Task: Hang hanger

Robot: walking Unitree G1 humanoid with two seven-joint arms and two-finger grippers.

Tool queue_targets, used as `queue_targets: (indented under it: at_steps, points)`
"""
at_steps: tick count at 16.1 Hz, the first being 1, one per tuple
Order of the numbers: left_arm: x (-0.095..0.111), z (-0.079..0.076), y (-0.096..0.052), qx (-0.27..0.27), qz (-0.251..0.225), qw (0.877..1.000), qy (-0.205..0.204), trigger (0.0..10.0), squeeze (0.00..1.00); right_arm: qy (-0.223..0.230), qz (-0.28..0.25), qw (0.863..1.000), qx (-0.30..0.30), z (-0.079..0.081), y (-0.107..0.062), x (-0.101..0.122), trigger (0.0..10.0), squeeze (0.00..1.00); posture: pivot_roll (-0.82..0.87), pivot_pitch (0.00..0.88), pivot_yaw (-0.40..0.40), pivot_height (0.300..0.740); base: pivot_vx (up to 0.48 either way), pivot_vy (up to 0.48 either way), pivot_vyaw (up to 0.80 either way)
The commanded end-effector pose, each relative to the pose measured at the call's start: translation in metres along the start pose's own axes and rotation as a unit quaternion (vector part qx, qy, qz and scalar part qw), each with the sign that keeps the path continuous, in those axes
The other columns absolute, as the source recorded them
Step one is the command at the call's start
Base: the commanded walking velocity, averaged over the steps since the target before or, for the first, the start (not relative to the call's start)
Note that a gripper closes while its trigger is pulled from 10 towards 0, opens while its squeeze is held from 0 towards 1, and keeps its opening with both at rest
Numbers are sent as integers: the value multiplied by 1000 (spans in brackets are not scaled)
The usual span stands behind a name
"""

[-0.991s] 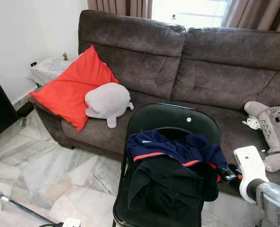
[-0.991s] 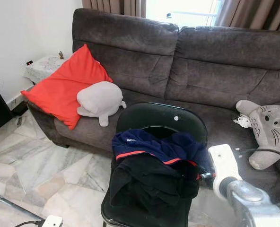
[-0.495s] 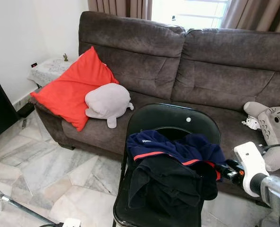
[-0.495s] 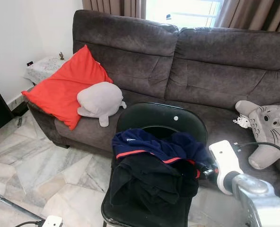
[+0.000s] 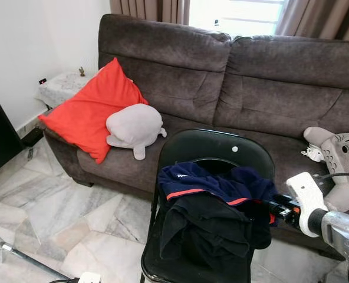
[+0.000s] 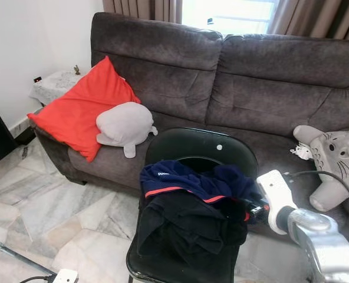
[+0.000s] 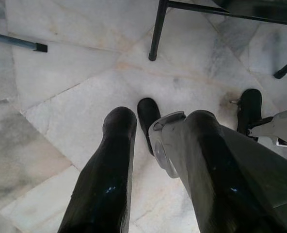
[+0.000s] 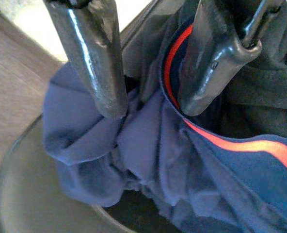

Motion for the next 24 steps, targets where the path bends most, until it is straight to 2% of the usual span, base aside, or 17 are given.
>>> queue_targets:
  at_steps: [1,3,5,9,13,17,24]
  points:
    - [-3,0,0,-2,9,1000,1,10000,0,-16,3,1000,10,-5,2,3,10000,0,54,12,5,740,0,0,0]
    - [-3,0,0,-3,9,1000,0,10000,0,-11,1,1000,20,-7,5,3,10000,0,54,12,5,740,0,0,0]
    - [-3,0,0,-3,9,1000,-1,10000,0,3,-16,998,58,-1,6,9,10000,0,58,11,3,740,0,0,0]
    - [-3,-1,0,-6,10,1000,0,10000,0,-4,-15,994,108,6,11,6,10000,0,57,15,4,740,0,0,0]
    - [-3,-1,0,-7,10,1000,-1,10000,0,1,4,995,103,9,23,0,10000,0,60,11,3,740,0,0,0]
    - [-3,-1,0,-8,10,1000,0,10000,0,4,0,996,93,7,25,0,10000,0,61,7,3,740,0,0,0]
    - [-2,-2,0,-12,10,1000,2,10000,0,-94,43,992,71,-6,25,-1,10000,0,55,3,9,740,0,0,0]
Point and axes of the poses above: a point about 5 cm out from each wrist's last joint towards the gripper, its own y axis pointing out of the wrist towards the gripper, its own x axis along the axis of the wrist's last joint, z = x × y, the point moved 1 cm from there along y, pointing out of the wrist towards the gripper, and after that the axes turned 14 degrees about y, right-handed, at the moved point
